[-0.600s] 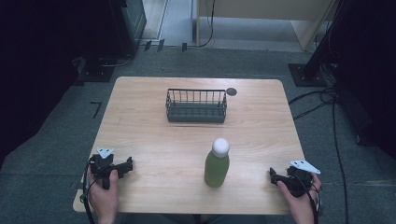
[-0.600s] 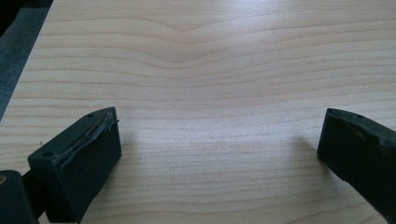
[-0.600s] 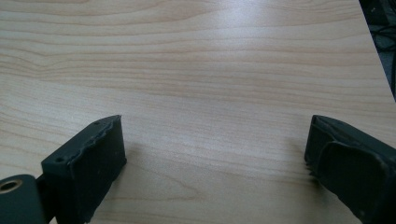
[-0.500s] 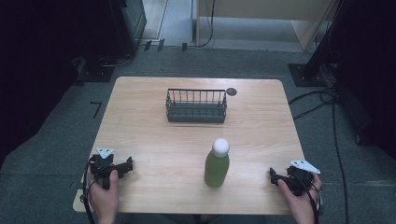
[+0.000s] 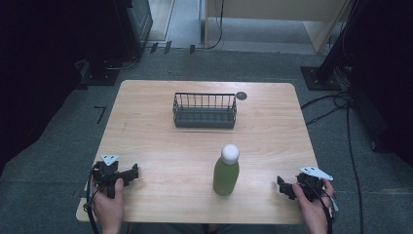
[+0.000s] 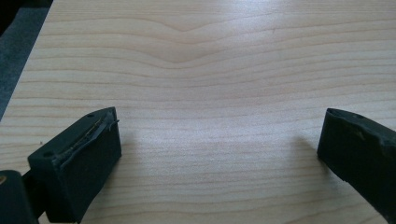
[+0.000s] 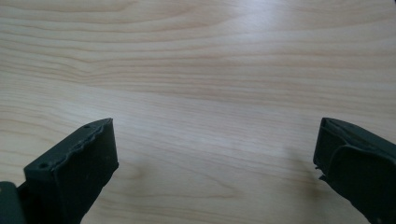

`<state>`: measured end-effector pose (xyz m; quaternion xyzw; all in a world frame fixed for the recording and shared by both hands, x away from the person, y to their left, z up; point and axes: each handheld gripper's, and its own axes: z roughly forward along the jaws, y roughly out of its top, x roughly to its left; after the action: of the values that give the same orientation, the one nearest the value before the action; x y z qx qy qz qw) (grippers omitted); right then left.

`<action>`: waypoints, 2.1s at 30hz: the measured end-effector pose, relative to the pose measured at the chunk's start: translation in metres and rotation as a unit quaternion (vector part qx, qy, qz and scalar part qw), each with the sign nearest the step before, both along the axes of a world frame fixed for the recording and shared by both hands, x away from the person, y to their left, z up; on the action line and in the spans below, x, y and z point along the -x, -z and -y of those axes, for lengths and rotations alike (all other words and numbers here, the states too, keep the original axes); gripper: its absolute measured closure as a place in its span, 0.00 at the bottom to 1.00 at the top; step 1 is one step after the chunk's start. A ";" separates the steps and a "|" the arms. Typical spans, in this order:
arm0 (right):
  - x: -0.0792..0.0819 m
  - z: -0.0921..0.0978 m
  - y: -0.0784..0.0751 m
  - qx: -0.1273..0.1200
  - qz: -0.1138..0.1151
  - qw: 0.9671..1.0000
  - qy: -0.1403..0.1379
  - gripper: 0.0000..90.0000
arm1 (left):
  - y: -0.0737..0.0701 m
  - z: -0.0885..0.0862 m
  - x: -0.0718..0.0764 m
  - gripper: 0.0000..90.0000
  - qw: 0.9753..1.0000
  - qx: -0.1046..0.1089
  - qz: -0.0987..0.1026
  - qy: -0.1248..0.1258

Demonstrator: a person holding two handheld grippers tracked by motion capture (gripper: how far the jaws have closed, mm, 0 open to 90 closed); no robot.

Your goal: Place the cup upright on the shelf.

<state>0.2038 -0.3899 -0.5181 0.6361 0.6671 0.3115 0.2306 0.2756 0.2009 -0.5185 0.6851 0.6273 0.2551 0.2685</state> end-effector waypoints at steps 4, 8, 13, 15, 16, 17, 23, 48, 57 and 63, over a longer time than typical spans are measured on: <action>0.004 -0.011 -0.009 0.000 0.006 1.000 -0.024 0.00 | 0.000 0.000 0.000 0.00 1.000 0.000 0.000 0.000; 0.008 -0.020 -0.016 -0.018 0.012 0.999 -0.041 0.00 | 0.000 0.000 0.000 0.00 1.000 0.000 0.000 0.000; 0.011 -0.033 -0.025 -0.023 0.022 0.998 -0.060 0.00 | 0.000 0.000 0.000 0.00 1.000 0.000 0.000 0.000; 0.012 -0.038 -0.029 -0.024 0.027 0.997 -0.067 0.00 | 0.000 0.000 0.000 0.00 1.000 0.000 0.000 0.000; 0.012 -0.040 -0.032 -0.025 0.030 0.997 -0.071 0.00 | 0.000 0.000 0.000 0.00 1.000 0.000 0.000 0.000; 0.012 -0.042 -0.033 -0.026 0.032 0.996 -0.073 0.00 | 0.000 0.000 0.000 0.00 1.000 0.000 0.000 0.000; 0.013 -0.054 -0.040 -0.038 0.032 0.994 -0.100 0.00 | 0.000 0.000 0.000 0.00 1.000 0.000 0.000 0.000; 0.018 -0.101 -0.064 -0.053 0.059 0.978 -0.195 0.00 | 0.000 0.000 0.000 0.00 1.000 0.000 0.000 0.000; 0.020 -0.121 -0.068 -0.065 0.064 0.964 -0.250 0.03 | 0.000 0.000 0.000 0.00 1.000 0.000 0.000 0.000; 0.018 -0.130 -0.072 -0.076 0.072 0.960 -0.260 0.05 | 0.000 0.000 0.000 0.00 1.000 0.000 0.000 0.000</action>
<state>0.1862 -0.2595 -0.4460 0.4319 0.7657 0.4556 0.1398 0.2757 0.2009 -0.5185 0.6847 0.6275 0.2551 0.2689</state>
